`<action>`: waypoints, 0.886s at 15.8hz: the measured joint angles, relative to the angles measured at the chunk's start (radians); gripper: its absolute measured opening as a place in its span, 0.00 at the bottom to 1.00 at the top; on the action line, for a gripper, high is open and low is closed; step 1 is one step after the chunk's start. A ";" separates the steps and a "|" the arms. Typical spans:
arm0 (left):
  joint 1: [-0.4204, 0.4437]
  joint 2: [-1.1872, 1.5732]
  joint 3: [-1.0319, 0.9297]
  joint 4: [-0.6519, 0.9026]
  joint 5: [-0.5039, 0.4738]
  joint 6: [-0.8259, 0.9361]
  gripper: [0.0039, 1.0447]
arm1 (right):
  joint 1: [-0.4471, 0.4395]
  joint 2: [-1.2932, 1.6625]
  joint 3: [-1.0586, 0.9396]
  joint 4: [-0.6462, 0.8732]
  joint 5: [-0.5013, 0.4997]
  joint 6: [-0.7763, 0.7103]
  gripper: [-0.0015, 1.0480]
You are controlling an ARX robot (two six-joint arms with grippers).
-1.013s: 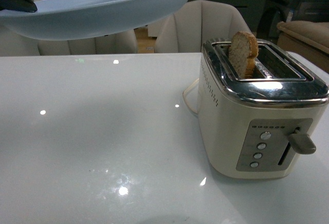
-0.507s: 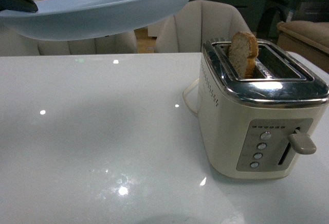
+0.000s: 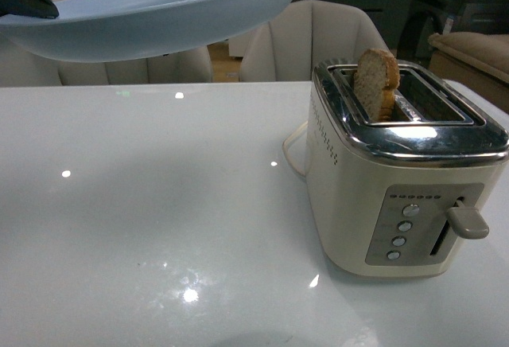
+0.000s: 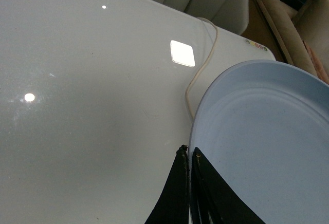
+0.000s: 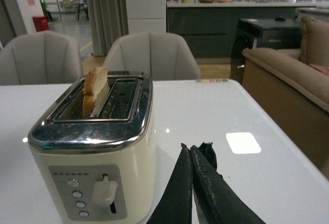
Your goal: Left arm holds plate, right arm toasts bread
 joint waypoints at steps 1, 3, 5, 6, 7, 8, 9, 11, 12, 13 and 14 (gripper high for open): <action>0.000 0.000 0.000 0.000 0.000 0.000 0.02 | 0.000 -0.013 -0.006 -0.037 0.000 0.000 0.02; 0.000 0.000 0.000 0.000 0.000 0.000 0.02 | 0.000 -0.065 -0.006 -0.081 0.000 0.000 0.02; 0.000 0.000 0.000 0.000 0.000 0.000 0.02 | 0.000 -0.118 -0.006 -0.122 0.000 0.000 0.02; 0.000 0.000 0.000 0.000 0.000 0.000 0.02 | 0.000 -0.131 -0.006 -0.144 0.000 0.000 0.02; 0.000 0.000 0.000 0.000 0.000 0.000 0.02 | 0.000 -0.149 -0.006 -0.163 0.000 0.000 0.02; 0.000 0.000 0.000 0.000 0.000 0.000 0.02 | 0.000 -0.171 -0.006 -0.181 0.000 0.000 0.02; 0.000 0.000 0.000 0.000 0.000 0.000 0.02 | 0.000 -0.192 -0.006 -0.197 0.000 0.000 0.02; 0.000 0.000 0.000 0.000 0.000 0.000 0.02 | 0.000 -0.223 -0.006 -0.234 0.000 0.000 0.02; 0.000 0.000 0.000 0.000 0.000 0.000 0.02 | 0.000 -0.235 -0.006 -0.245 0.000 0.000 0.02; 0.000 0.000 0.000 0.000 0.000 0.000 0.02 | 0.000 -0.250 -0.006 -0.261 0.000 0.000 0.02; 0.000 0.000 0.000 0.000 0.000 0.000 0.02 | 0.000 -0.265 -0.006 -0.273 0.000 0.000 0.02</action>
